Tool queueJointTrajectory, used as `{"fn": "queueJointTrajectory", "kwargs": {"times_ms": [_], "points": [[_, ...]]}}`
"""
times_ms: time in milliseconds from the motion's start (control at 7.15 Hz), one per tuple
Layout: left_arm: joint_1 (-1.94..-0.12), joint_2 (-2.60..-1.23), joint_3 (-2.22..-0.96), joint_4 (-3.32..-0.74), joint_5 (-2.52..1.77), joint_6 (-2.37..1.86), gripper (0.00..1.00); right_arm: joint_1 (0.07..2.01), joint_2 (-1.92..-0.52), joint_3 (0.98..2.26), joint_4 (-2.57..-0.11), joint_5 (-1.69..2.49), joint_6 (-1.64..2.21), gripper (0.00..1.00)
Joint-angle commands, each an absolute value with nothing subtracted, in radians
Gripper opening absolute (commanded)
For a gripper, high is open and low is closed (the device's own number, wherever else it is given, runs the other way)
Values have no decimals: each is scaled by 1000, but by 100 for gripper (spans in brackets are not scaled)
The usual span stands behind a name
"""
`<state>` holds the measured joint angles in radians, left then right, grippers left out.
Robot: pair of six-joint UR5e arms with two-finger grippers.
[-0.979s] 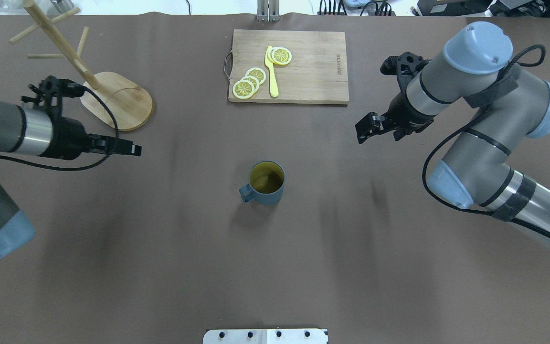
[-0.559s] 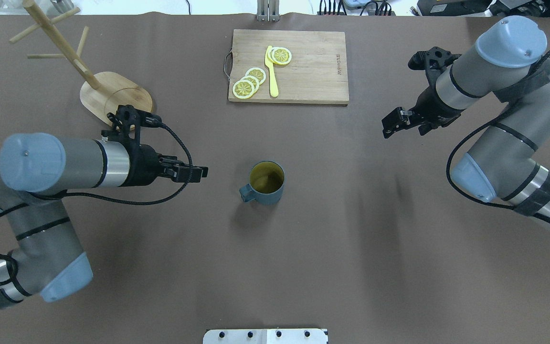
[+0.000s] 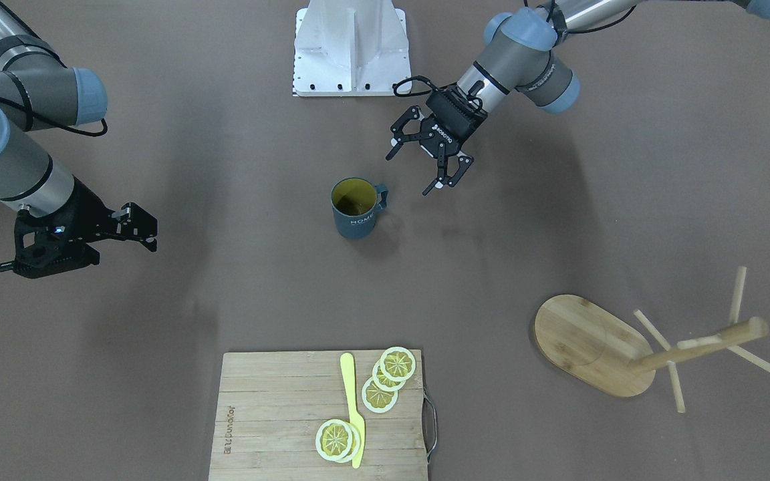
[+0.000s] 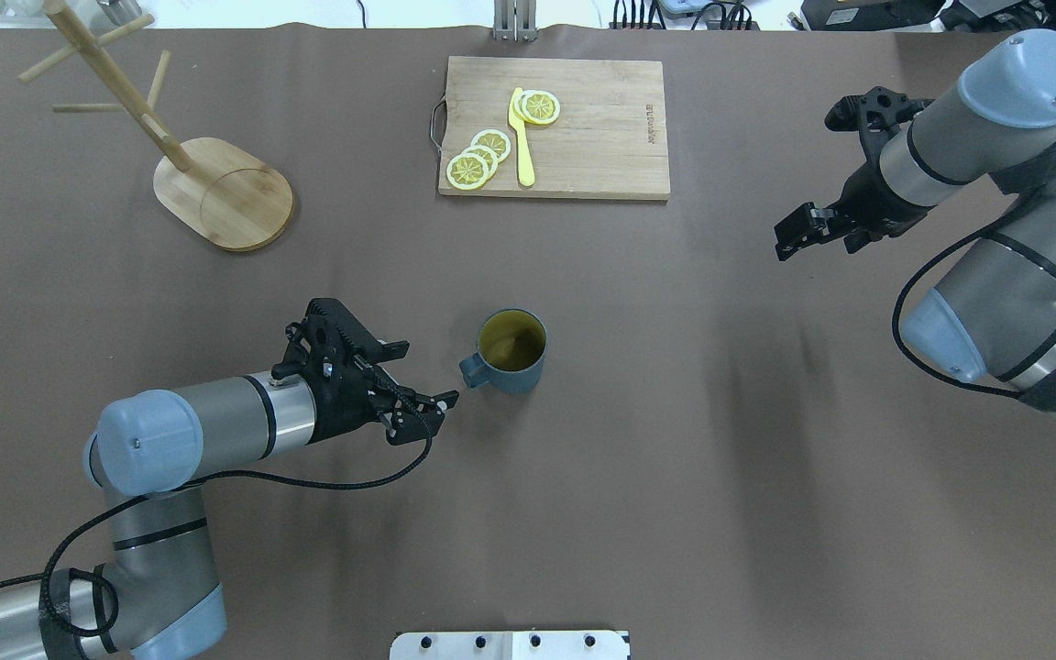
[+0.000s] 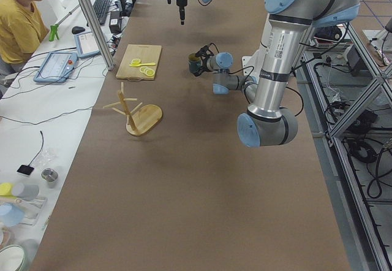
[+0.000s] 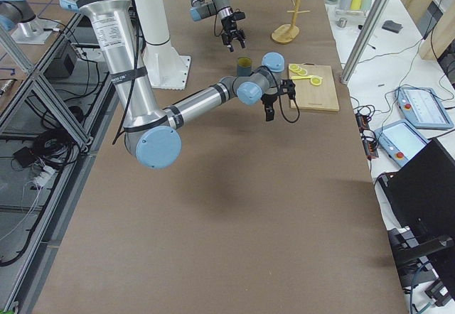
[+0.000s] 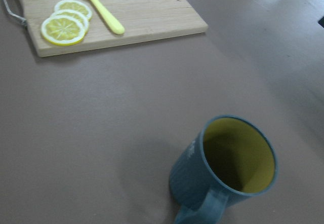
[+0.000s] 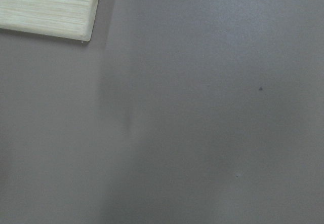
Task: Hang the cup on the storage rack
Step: 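Close the left gripper on the blue mug's handle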
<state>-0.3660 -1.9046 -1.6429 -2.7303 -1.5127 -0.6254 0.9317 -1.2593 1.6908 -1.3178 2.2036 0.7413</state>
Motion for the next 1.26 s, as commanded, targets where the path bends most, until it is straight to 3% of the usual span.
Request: {"fn": "queueJointTrajectory", "kwargs": {"times_ms": [0, 420, 559, 1119], "points": [[-360, -1927, -1470, -3004, -1509, -520, 97, 939, -1273, 1692, -1316, 2201, 738, 100], [-360, -1988, -1402, -3039, -1514, -520, 97, 940, -1273, 1694, -1316, 2200, 738, 100], [-360, -1996, -1402, -3037, -1514, -503, 88, 940, -1273, 1694, -1316, 2200, 738, 100], [-360, -2025, -1358, -3034, -1513, -439, 85, 939, -1285, 1689, -1302, 2194, 738, 100]]}}
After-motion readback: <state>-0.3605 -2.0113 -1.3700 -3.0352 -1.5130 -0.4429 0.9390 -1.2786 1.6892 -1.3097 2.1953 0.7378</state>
